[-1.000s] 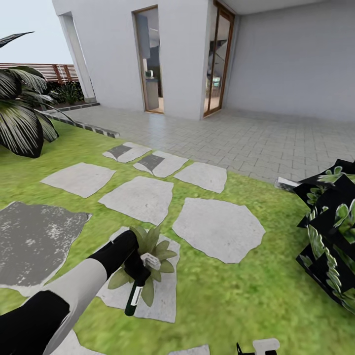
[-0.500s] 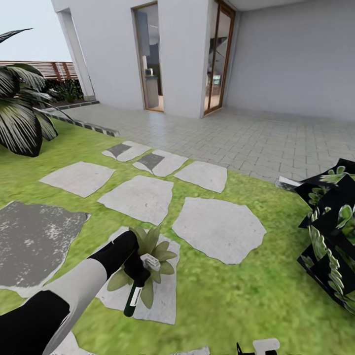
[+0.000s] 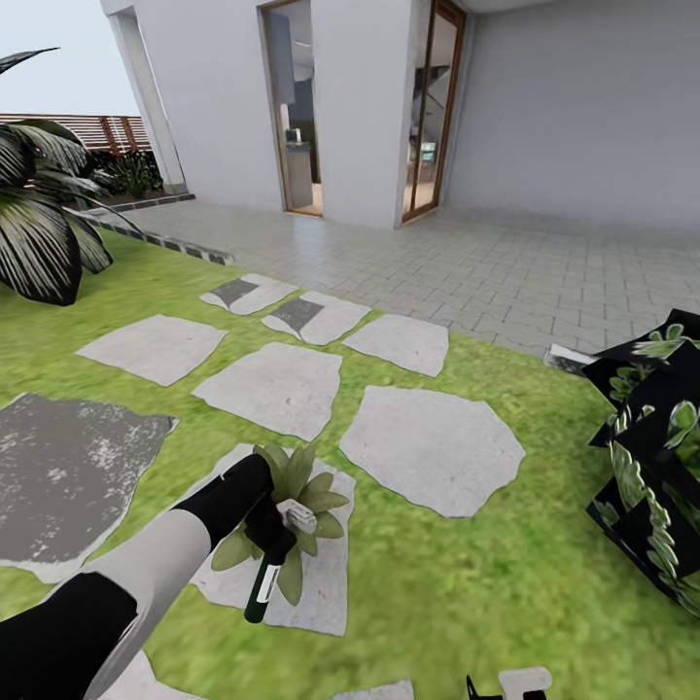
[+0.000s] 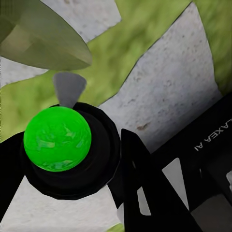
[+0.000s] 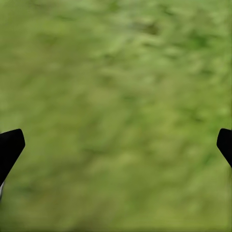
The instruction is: Pick up the pesticide atomizer in the garden and spray insectifuge to fully cover both potted plants in the garden.
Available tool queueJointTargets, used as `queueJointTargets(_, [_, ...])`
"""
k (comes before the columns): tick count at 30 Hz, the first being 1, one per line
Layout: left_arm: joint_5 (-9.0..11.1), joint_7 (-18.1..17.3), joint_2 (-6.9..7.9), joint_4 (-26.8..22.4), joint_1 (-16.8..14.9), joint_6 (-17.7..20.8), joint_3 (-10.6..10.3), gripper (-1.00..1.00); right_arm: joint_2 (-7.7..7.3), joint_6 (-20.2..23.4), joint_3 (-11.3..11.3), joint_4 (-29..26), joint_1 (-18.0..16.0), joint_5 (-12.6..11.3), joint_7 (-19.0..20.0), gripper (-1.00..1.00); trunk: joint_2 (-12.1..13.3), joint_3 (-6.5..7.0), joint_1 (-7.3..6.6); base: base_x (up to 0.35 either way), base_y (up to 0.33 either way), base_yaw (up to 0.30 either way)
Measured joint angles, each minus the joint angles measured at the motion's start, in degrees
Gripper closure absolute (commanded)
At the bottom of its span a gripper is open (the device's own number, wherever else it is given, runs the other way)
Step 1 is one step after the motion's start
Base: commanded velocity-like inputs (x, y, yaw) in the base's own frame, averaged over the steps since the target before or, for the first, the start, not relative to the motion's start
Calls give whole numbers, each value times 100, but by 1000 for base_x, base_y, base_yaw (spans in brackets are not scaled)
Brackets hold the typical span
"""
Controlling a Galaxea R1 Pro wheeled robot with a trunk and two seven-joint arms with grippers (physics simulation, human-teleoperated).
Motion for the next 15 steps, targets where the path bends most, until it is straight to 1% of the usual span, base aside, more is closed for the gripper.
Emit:
queueJointTargets(6, [4,0,-5,0,-1,2,0,100,0,0,0,0,-4,0,0,-100,0,0,0,4,0,0])
queueJointTargets(12, [2,0,-6,0,0,-2,0,100,0,-1,0,1,0,0,0,-100,0,0,-2,189,-124,0])
queueJointTargets(15, [-3,0,-7,0,6,0,3,100,0,0,0,0,0,0,0,-100,0,0,-1,84,-45,0])
